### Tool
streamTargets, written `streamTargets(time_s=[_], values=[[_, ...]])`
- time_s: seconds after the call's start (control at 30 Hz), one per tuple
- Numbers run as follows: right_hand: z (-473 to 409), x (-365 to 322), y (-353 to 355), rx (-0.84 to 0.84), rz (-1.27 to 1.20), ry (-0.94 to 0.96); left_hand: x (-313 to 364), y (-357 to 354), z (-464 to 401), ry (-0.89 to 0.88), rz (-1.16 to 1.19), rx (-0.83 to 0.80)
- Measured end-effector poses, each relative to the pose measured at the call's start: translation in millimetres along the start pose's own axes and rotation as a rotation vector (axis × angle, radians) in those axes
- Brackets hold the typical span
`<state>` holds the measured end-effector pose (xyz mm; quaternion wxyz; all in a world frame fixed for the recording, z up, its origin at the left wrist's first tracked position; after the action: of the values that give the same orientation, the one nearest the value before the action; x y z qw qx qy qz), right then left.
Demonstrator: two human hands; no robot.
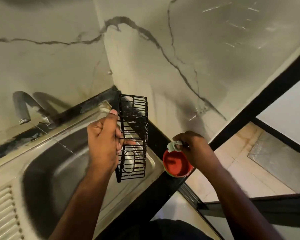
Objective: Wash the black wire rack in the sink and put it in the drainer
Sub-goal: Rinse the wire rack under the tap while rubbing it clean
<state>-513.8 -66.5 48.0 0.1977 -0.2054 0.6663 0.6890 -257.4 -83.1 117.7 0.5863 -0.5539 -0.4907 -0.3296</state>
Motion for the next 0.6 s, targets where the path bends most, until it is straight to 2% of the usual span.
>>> streamTargets(time_s=[0.33, 0.6], values=[[2, 18, -34, -0.15, 0.07, -0.132, -8, 5, 4, 0.037, -0.041, 0.021], [-6, -18, -32, -0.035, 0.053, 0.001, -7, 21, 3, 0.05, -0.05, 0.026]])
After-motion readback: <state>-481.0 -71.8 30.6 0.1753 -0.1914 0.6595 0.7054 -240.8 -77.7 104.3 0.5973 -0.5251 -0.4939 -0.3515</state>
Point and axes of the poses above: each hand's wrist, its own z-axis away from the middle knuckle, its own y-axis out of the back of the hand, x = y × z, the point moved 9 cm from there along -z, towards the middle knuckle, and after that the axes turned 5 degrees about -y, right-handed, at the moved point
